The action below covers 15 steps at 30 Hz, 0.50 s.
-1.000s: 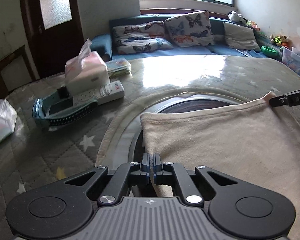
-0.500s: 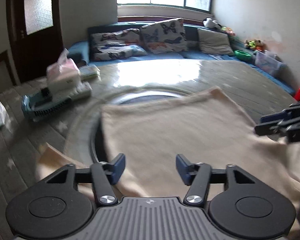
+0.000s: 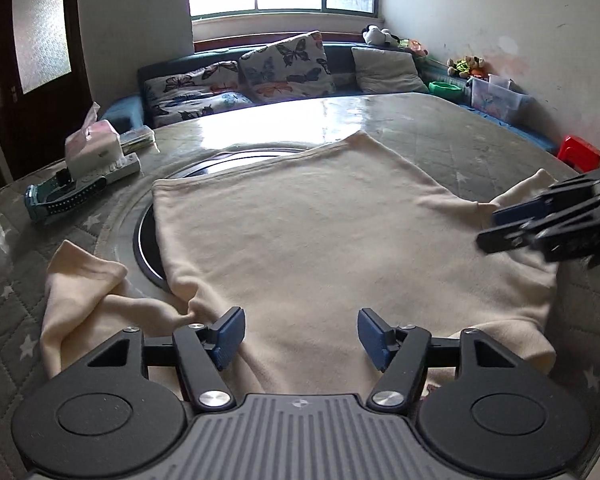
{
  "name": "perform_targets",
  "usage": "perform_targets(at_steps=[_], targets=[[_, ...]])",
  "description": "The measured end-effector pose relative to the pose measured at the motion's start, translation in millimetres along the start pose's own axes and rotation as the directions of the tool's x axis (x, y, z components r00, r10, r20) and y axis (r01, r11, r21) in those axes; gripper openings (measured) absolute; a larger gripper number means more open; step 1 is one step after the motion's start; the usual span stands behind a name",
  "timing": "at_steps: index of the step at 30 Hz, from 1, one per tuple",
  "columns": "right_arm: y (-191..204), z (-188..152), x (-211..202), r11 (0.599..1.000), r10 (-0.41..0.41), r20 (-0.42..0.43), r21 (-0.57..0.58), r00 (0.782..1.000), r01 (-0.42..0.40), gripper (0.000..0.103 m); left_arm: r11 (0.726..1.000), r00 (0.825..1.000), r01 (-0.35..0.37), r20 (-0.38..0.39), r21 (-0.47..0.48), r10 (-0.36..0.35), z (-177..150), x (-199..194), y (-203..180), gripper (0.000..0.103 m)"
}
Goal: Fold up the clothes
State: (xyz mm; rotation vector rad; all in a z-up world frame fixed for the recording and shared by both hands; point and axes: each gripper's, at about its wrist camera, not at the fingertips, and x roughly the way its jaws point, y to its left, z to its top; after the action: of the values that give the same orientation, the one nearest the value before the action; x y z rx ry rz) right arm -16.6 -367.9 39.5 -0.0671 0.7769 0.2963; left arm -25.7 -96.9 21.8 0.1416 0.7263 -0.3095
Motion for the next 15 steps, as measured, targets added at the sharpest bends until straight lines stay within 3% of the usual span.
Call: perform_targets(at_steps=[3, 7, 15], targets=[[-5.3, -11.6, -8.5, 1.000, -0.019, 0.010, 0.018, 1.000, 0.019, 0.048, 1.000, 1.000, 0.004, 0.002, -0.001, -0.004, -3.3, 0.2, -1.5, 0.074], [-35.9, -21.0, -15.6, 0.986, -0.131, 0.008, 0.103, 0.991, 0.129, 0.053, 1.000, 1.000, 0.010, 0.011, 0.005, -0.010, -5.4, 0.0, -5.5, 0.082], [-105.9, -40.0, -16.2, 0.909, -0.316, -0.048, 0.272, 0.948, 0.317, 0.055, 1.000, 1.000, 0.003, 0.008, 0.019, -0.003, -11.2, 0.2, -8.0, 0.085]])
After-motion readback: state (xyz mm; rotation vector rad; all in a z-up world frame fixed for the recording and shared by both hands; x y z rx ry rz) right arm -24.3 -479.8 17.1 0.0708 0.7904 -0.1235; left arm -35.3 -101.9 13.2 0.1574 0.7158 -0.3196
